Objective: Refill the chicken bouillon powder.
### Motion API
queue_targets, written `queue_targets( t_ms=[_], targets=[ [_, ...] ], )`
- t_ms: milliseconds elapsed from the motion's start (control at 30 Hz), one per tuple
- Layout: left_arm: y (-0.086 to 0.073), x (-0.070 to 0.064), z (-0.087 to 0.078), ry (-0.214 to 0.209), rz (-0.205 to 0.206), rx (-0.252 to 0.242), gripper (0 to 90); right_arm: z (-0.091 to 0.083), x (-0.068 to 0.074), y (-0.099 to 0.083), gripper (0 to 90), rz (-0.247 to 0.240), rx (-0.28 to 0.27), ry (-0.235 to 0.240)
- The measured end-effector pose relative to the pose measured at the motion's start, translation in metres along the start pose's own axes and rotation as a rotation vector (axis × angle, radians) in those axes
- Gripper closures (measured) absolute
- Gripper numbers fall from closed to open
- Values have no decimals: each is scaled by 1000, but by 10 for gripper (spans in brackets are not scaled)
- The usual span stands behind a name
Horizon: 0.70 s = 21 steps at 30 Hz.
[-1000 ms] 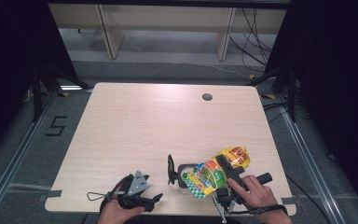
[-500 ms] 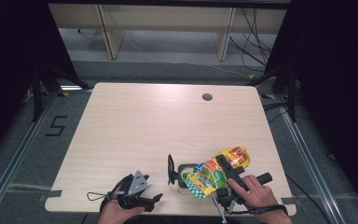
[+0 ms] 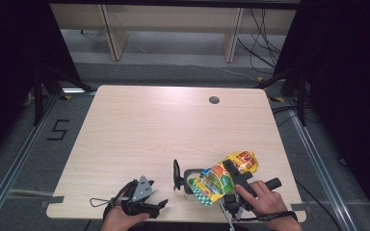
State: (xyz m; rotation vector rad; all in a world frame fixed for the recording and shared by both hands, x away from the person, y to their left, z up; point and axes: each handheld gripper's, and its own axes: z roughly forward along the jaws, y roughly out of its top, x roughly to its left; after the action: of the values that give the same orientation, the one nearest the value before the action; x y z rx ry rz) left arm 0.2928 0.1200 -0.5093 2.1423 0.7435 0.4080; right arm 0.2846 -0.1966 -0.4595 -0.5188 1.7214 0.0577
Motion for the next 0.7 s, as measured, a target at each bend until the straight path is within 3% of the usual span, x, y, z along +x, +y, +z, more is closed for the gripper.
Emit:
queue_targets(
  t_ms=[33,100,200,433,700],
  targets=[
    [-1,-1,0,-1,-27,2,207,0,0,0,395,0,0,-1],
    [-1,-1,0,-1,-28,1,207,0,0,0,395,2,1,-1],
    [0,0,-1,4,-7,15,207,0,0,0,395,-4,1,-7],
    [0,0,-1,0,-19,5,207,-1,0,1,395,-15,-1,-6],
    [0,1,-1,1,4,5,207,-1,0,1,395,-17,0,-6]
  ],
)
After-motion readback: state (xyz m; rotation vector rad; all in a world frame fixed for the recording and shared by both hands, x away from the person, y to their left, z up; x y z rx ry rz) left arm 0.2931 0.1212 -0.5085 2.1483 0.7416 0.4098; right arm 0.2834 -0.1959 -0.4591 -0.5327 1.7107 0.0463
